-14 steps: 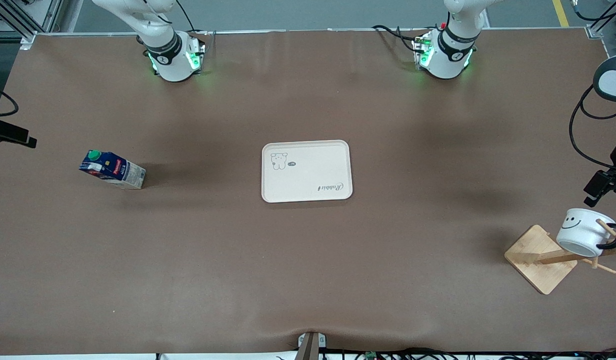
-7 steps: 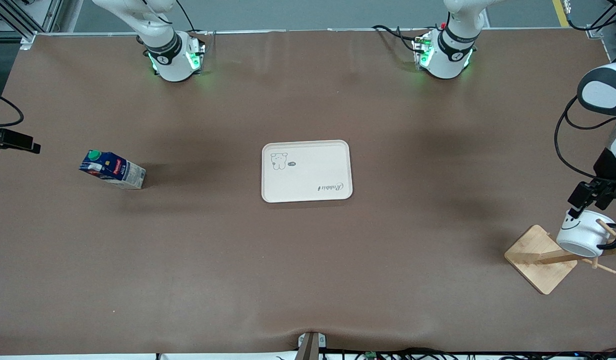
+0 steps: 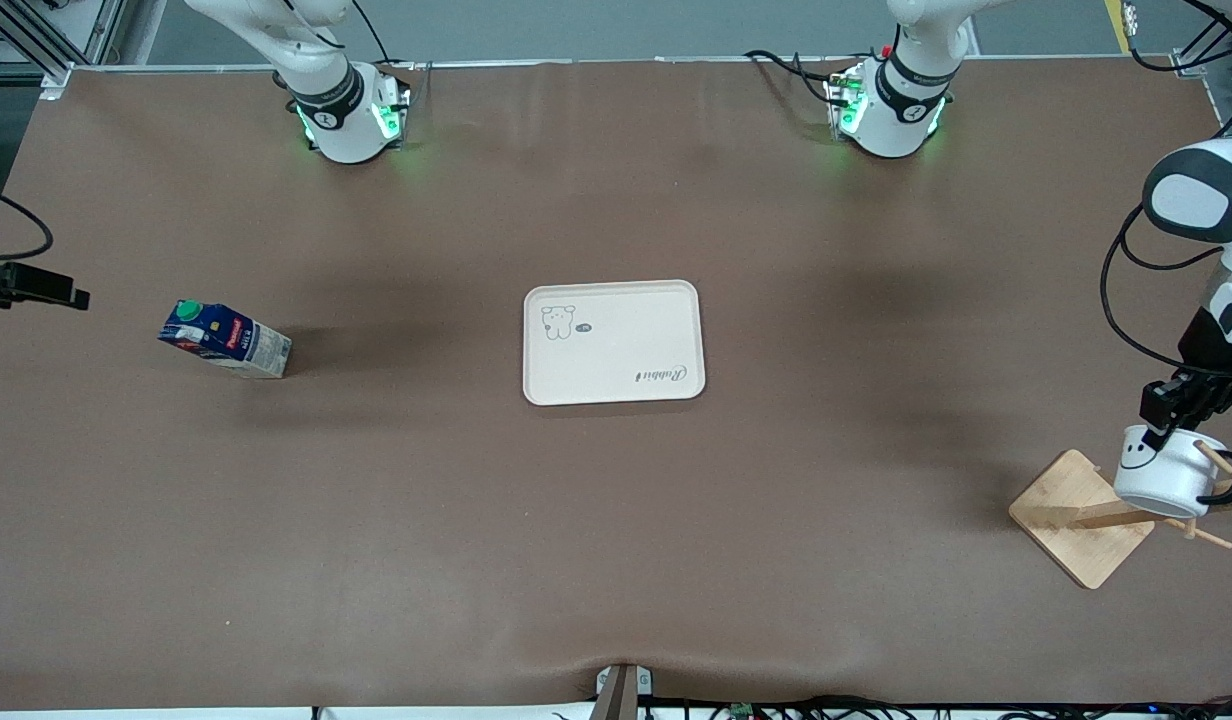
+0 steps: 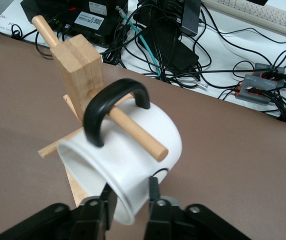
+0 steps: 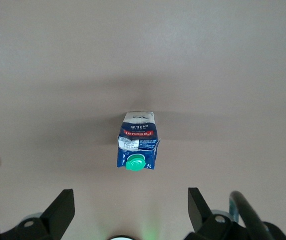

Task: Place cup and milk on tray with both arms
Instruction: 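Grasp the white mug rim with the left gripper while the right gripper reaches the milk, then lift the mug off the stand with the left gripper toward the tray, then lower the mug onto the tray and open the left gripper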

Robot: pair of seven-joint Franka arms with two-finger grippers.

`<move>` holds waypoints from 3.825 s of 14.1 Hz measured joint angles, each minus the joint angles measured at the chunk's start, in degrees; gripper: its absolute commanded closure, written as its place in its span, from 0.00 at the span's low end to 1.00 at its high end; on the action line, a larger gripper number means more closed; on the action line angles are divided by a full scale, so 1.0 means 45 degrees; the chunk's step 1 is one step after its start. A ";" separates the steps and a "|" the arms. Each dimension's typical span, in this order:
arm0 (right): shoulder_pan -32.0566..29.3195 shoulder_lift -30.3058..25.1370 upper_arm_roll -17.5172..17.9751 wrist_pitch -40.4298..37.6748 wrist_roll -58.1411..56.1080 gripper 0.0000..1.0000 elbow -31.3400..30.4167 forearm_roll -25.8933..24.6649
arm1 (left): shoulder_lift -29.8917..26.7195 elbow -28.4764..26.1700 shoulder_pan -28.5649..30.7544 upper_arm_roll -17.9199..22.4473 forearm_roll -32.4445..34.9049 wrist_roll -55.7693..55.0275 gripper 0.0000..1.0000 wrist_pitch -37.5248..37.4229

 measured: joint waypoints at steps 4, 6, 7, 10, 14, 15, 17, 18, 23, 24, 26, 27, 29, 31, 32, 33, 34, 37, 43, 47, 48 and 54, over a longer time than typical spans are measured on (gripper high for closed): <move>-0.0232 0.0864 -0.0020 -0.0183 0.0000 0.00 0.0001 0.0038 | -0.0129 0.0015 -0.0022 -0.0356 -0.0028 0.0167 1.00 -0.0013; -0.0230 0.0892 0.0008 -0.0256 0.0024 0.00 0.0006 0.0056 | -0.0202 0.0010 -0.0007 -0.0470 -0.0028 0.0192 1.00 -0.0014; -0.0229 0.0907 0.0015 -0.0260 0.0276 0.00 0.0007 0.0066 | -0.0266 0.0018 0.0007 -0.0606 -0.0028 0.0216 1.00 -0.0014; -0.0207 0.1164 0.0061 -0.0279 0.2068 0.00 0.0008 0.0088 | -0.0699 -0.0097 0.0046 -0.1021 -0.0028 0.0217 1.00 -0.0522; 0.0094 0.1424 0.0142 -0.0266 0.2438 0.00 0.0014 0.0082 | -0.1168 -0.0009 -0.0101 -0.2413 -0.0033 -0.0320 1.00 -0.1500; 0.0183 0.1433 0.0155 -0.0236 0.2291 0.00 0.0015 0.0078 | -0.1236 0.0023 -0.0127 -0.2732 -0.0034 -0.0869 1.00 -0.1898; 0.0321 0.1495 0.0165 -0.0173 0.1777 0.00 -0.0006 0.0078 | -0.1324 0.0072 -0.0144 -0.3440 -0.0034 -0.2165 1.00 -0.2655; 0.0383 0.1549 0.0170 -0.0117 0.1675 0.00 -0.0091 0.0078 | -0.1346 0.0077 -0.0153 -0.3833 -0.0034 -0.2788 1.00 -0.2949; 0.0374 0.1515 0.0107 0.1780 0.1418 0.00 -0.1555 0.0074 | -0.1439 0.0090 -0.0183 -0.5573 -0.0034 -0.5090 1.00 -0.3981; 0.0362 0.1383 0.0098 0.2321 0.1377 0.00 -0.2036 0.0073 | -0.1424 0.0092 -0.0190 -0.5972 -0.0034 -0.5641 1.00 -0.4028; 0.0359 0.0874 0.0094 0.3522 0.1260 0.00 -0.3322 0.0072 | -0.1245 0.0153 -0.0225 -0.6818 -0.0034 -0.6834 1.00 -0.4102; 0.0358 0.0571 0.0092 0.4078 0.1192 0.00 -0.4014 0.0071 | -0.1037 0.0252 -0.0314 -0.7181 -0.0034 -0.7252 1.00 -0.4201; 0.0347 0.0081 0.0083 0.4750 0.0882 0.00 -0.5150 0.0065 | -0.0445 0.0476 -0.1011 -0.7455 0.0376 -0.8263 1.00 -0.4411; 0.0228 -0.0143 0.0050 0.4952 0.0539 0.00 -0.5765 0.0061 | 0.0325 0.0753 -0.2074 -0.7483 0.1589 -1.0471 1.00 -0.4678; 0.0144 -0.0173 0.0021 0.5027 0.0437 0.00 -0.5966 0.0061 | 0.0836 0.1038 -0.2686 -0.7494 0.2304 -1.1853 1.00 -0.4970; 0.0063 -0.0181 0.0003 0.5190 0.0371 0.00 -0.6155 0.0061 | 0.1429 0.1470 -0.3314 -0.7501 0.2935 -1.3223 1.00 -0.5436; 0.0000 -0.0204 -0.0001 0.5487 0.0325 0.00 -0.6366 0.0061 | 0.2091 0.2062 -0.3919 -0.7499 0.3426 -1.4381 1.00 -0.6049; -0.0032 -0.0497 0.0015 0.6886 0.0305 0.00 -0.7296 0.0076 | 0.4274 0.4154 -0.5567 -0.7390 0.4586 -1.6593 1.00 -0.7820; -0.0032 -0.1121 0.0028 0.6712 0.0355 1.00 -0.8210 0.0091 | 0.7201 0.5354 -0.6661 -0.6993 0.5795 -1.7387 1.00 -0.8270; -0.0009 -0.1173 0.0083 0.4517 0.0479 1.00 -0.7092 0.0100 | 0.7520 0.5454 -0.7130 -0.6461 0.5823 -1.7387 0.53 -0.8299; 0.0022 -0.1172 0.0100 0.4057 0.0479 1.00 -0.6631 0.0103 | 0.7520 0.5468 -0.7217 -0.6400 0.5823 -1.7387 0.01 -0.8309; 0.1047 -0.1022 0.0206 0.2493 0.0831 1.00 -0.4026 0.0166 | 0.7458 0.6429 -0.7217 -0.6335 0.6329 -1.7387 0.00 -0.8870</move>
